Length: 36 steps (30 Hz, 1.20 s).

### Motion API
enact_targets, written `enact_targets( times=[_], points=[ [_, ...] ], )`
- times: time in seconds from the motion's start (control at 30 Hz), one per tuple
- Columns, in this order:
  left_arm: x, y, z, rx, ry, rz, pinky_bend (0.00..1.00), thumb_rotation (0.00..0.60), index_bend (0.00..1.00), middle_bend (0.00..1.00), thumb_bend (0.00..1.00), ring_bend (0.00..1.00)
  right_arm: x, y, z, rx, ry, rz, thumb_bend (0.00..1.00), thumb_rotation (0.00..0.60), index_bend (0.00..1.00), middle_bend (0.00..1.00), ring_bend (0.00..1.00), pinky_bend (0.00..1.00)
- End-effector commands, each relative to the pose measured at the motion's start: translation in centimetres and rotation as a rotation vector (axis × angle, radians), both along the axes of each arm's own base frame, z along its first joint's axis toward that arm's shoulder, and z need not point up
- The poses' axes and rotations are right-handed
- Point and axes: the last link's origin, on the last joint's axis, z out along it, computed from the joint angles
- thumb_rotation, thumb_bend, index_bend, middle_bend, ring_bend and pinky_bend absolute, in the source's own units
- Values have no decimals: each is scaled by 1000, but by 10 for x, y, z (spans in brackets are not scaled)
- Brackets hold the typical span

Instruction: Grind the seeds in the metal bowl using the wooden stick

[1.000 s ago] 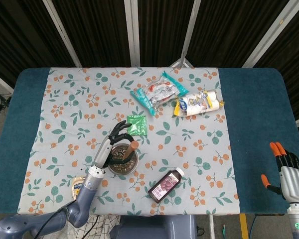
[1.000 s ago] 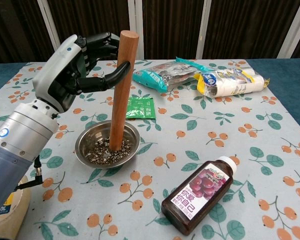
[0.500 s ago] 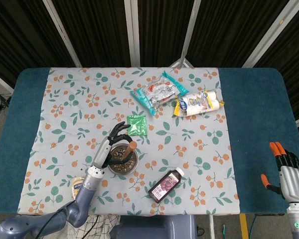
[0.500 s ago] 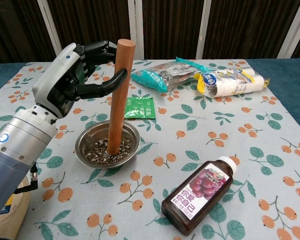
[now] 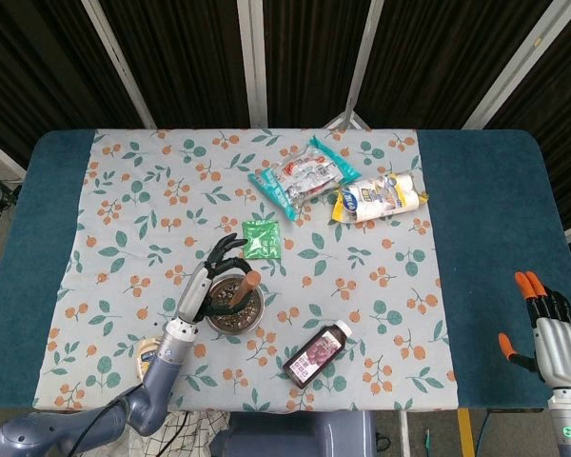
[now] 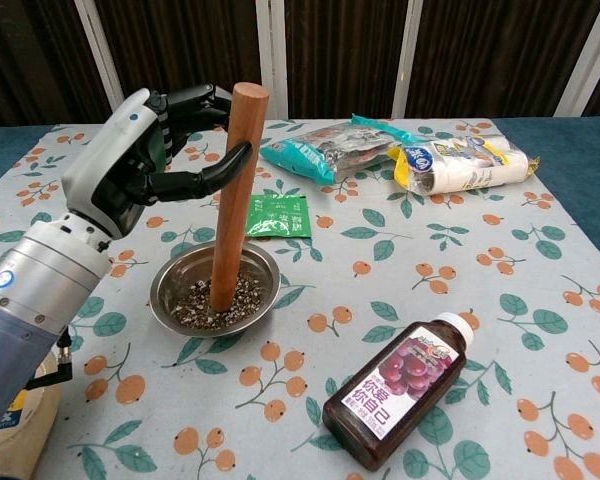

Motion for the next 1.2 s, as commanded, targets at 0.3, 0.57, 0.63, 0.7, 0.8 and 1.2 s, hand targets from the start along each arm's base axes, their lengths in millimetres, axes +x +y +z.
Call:
enact_targets(
  times=[0.3, 0.57, 0.63, 0.7, 0.8, 1.2],
  points=[
    [-6, -1, -6, -7, 24, 7, 77, 600, 550, 612, 775, 154, 0, 0, -1, 3, 0, -2, 370, 600, 0, 0, 0, 0],
    [5, 2, 2, 15, -14, -11, 77, 600, 550, 612, 775, 154, 0, 0, -1, 2, -2, -1, 370, 600, 0, 0, 0, 0],
    [9, 3, 4, 21, -23, -17, 77, 600, 550, 612, 775, 154, 0, 0, -1, 2, -3, -2, 370, 600, 0, 0, 0, 0],
    [13, 3, 7, 26, -32, -23, 77, 600, 550, 612, 775, 154, 0, 0, -1, 2, -3, -2, 370, 600, 0, 0, 0, 0],
    [16, 4, 8, 26, -35, -28, 77, 600, 550, 612, 775, 154, 0, -1, -1, 4, -3, -2, 369, 600, 0, 0, 0, 0],
    [9, 1, 1, 2, -8, -10, 77, 600, 551, 612, 776, 154, 0, -1, 0, 3, -1, -2, 370, 600, 0, 0, 0, 0]
  ],
)
